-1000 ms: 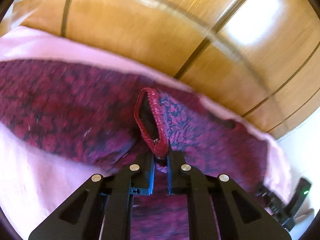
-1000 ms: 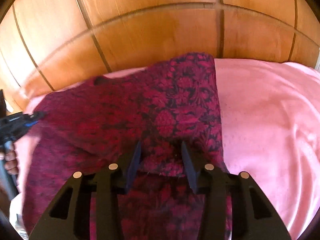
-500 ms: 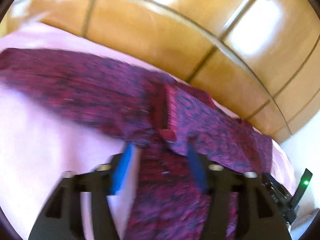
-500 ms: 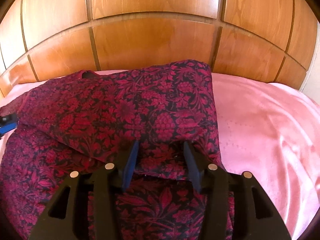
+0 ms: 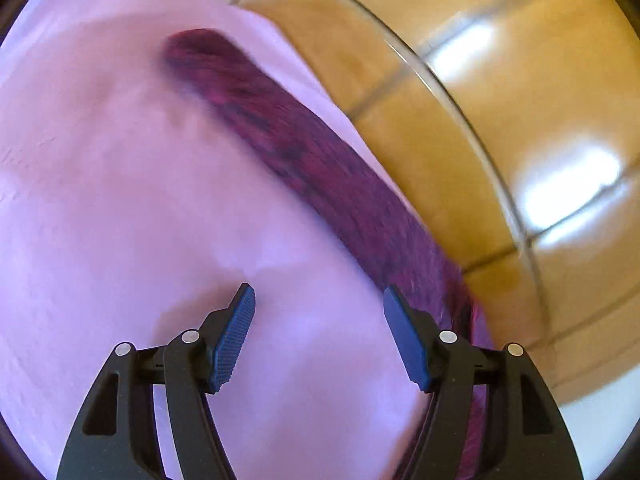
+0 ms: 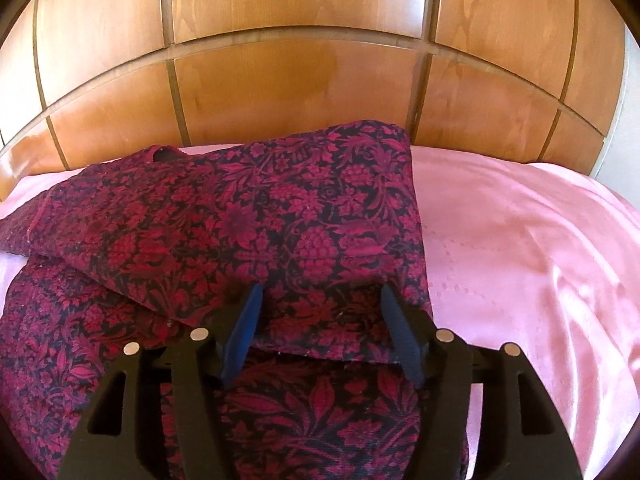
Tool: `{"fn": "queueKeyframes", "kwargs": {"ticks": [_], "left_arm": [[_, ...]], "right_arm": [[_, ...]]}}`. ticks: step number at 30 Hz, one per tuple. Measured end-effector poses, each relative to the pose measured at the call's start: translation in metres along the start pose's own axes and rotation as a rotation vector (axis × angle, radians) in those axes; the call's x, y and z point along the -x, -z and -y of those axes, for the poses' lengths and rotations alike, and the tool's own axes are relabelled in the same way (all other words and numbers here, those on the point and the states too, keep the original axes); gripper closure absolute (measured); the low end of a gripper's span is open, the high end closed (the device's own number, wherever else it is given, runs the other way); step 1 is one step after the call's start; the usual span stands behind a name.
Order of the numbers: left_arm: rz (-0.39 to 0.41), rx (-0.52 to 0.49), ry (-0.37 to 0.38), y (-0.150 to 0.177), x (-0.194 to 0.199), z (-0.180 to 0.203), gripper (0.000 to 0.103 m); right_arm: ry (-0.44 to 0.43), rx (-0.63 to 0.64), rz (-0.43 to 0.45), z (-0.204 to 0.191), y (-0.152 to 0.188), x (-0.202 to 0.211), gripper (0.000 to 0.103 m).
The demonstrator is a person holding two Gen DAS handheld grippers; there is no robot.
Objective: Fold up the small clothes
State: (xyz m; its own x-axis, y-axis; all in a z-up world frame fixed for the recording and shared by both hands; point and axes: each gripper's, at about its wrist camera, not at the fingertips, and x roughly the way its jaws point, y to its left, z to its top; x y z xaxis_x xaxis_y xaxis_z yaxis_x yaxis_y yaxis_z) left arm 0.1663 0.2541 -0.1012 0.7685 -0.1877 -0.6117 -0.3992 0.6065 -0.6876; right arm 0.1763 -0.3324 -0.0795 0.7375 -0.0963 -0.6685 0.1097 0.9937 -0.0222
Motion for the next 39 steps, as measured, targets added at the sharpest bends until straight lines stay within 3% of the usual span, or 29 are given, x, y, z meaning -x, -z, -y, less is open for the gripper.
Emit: {"fn": "queueKeyframes", "kwargs": {"ticks": [5,12,15,16,17,19,22,27,31,36,39], "left_arm": [[0.022,0.072,0.0,-0.041,-0.004,-0.011,0.037],[-0.009,0.126,-0.044,-0.089,-0.038,-0.016,0.041],[-0.002,0.134,-0.099,-0.104,-0.054,-0.018,0.051],[-0.001,0.131,-0.119,-0.106,-0.059,-0.016,0.058],[0.001,0.118,-0.143,-0.109,-0.062,-0.014,0.072],[-0.002,0.091,-0.17,-0.111,-0.071,-0.004,0.086],[0.03,-0.001,-0.142,-0.105,-0.064,0.022,0.091],[0.018,-0.221,0.001,-0.061,-0.045,0.094,0.092],[-0.031,-0.428,0.109,0.0,-0.044,0.163,0.092],[-0.114,-0.654,0.162,0.082,-0.063,0.224,0.092],[-0.172,-0.752,0.138,0.126,-0.087,0.247,0.091]], "right_arm": [[0.009,0.002,0.001,-0.001,-0.001,-0.001,0.039],[0.018,0.0,0.003,-0.001,-0.001,-0.002,0.037],[0.022,-0.002,0.004,-0.001,-0.001,-0.003,0.036],[0.023,-0.002,0.004,-0.001,-0.001,-0.003,0.036],[0.024,-0.004,0.004,-0.001,-0.001,-0.003,0.035],[0.022,-0.004,0.005,-0.001,-0.002,-0.004,0.035],[0.017,-0.008,0.005,0.0,-0.002,-0.005,0.035],[0.016,-0.009,0.005,0.0,-0.002,-0.005,0.035],[0.015,-0.011,0.005,0.0,-0.002,-0.005,0.035],[0.01,-0.017,0.006,0.001,-0.002,-0.004,0.035],[0.002,-0.024,0.007,0.002,-0.002,-0.003,0.035]]}}
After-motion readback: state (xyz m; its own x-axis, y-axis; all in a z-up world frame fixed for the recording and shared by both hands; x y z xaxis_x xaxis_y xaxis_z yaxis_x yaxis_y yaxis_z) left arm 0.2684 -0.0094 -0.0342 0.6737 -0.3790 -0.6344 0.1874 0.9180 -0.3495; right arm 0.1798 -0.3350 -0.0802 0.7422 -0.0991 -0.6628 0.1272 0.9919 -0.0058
